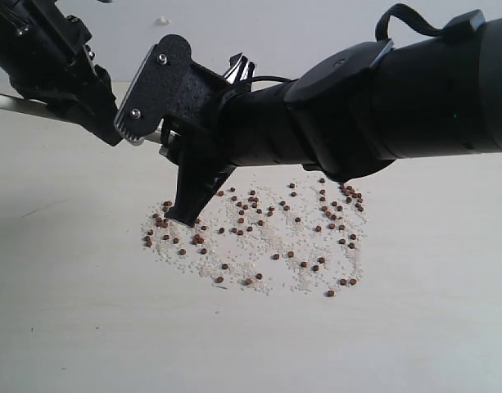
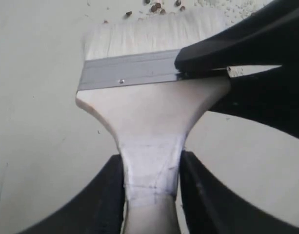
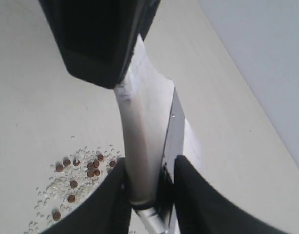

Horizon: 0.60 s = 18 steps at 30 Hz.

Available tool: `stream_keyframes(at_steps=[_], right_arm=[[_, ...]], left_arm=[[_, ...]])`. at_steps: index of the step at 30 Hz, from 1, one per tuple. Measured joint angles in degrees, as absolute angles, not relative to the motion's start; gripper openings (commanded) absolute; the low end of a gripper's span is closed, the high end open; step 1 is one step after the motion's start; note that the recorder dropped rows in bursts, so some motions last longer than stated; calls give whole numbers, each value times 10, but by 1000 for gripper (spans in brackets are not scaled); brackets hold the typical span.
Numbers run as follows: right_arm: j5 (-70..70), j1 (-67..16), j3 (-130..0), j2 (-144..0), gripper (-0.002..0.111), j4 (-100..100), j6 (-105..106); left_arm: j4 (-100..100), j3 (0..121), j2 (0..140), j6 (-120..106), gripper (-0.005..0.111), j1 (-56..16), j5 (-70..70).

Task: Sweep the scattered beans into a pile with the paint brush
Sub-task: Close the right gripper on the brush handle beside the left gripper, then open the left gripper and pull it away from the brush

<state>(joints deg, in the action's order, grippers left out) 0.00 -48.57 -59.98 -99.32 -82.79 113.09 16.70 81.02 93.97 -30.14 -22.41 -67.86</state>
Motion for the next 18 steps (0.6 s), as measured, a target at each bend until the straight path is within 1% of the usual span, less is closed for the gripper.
stream_keyframes(at_steps=[2,3,5,12,18], right_arm=[[-5,-486,-600,-993,0,-828,1131],[-5,-486,-600,-993,0,-829,1130],[12,-488,-600,-992,0,-829,1128],[17,-489,-600,-988,0,-835,1111],[17,-489,-600,-988,0,-841,1101]], left_arm=[[167,810,940,-306,49,-224,-674],[167,810,940,-306,54,-224,-664],[167,813,940,-309,59,-224,-631],[159,813,921,-313,59,-224,-606],[99,813,893,-314,59,-224,-585]])
